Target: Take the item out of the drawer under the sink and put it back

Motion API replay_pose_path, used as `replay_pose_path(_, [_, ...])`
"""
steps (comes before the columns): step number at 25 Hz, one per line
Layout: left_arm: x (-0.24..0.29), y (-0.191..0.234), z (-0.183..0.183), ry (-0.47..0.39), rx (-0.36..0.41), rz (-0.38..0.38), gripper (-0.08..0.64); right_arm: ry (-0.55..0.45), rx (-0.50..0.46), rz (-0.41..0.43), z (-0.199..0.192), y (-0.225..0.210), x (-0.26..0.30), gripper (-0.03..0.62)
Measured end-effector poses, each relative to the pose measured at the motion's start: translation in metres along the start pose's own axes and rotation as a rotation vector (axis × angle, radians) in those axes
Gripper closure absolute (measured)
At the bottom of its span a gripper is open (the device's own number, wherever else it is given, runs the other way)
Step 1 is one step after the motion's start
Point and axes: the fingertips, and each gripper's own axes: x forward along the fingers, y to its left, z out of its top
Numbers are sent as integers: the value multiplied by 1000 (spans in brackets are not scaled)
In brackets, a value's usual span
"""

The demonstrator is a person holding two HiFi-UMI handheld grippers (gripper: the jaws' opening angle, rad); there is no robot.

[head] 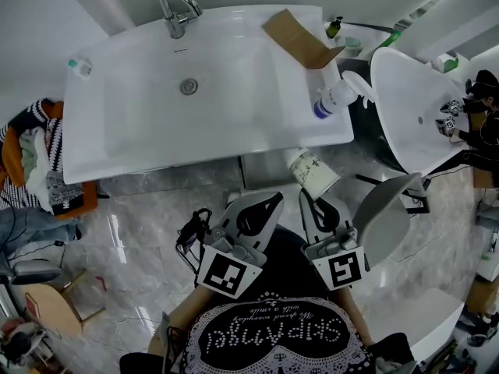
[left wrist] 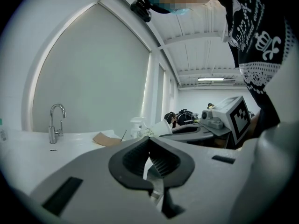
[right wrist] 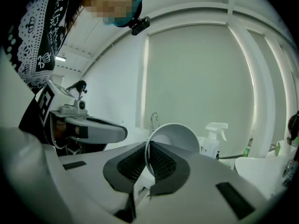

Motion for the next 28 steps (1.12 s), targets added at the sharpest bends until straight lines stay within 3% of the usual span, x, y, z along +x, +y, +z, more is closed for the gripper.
replay_pose_path(15, [-8, 14, -4, -26, -64, 38, 555, -19, 20, 18, 6, 14, -8, 568])
replay_pose_path(28, [4, 6, -5, -20, -52, -30, 555, -6, 26, 9, 1, 7, -3, 568])
